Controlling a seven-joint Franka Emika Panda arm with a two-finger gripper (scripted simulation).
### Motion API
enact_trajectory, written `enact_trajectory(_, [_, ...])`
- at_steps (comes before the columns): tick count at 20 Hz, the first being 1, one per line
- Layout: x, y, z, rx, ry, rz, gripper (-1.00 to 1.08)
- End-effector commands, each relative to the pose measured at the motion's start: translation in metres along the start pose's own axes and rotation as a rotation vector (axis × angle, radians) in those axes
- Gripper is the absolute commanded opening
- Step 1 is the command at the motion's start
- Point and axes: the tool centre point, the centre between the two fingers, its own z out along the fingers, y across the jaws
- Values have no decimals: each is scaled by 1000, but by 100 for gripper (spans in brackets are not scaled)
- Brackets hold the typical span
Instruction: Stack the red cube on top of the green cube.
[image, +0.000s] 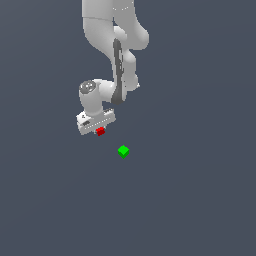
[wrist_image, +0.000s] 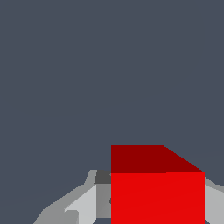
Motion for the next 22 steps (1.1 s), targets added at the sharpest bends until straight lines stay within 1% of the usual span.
enact_trajectory(1, [0, 0, 1, 0, 0, -1, -100])
enact_trajectory(8, [0, 0, -1, 0, 0, 0, -100])
enact_trajectory(12, [0, 0, -8, 0, 0, 0, -100])
enact_trajectory(17, [-1, -1, -29, 0, 0, 0, -100])
enact_trajectory(22, [-1, -1, -60, 0, 0, 0, -100])
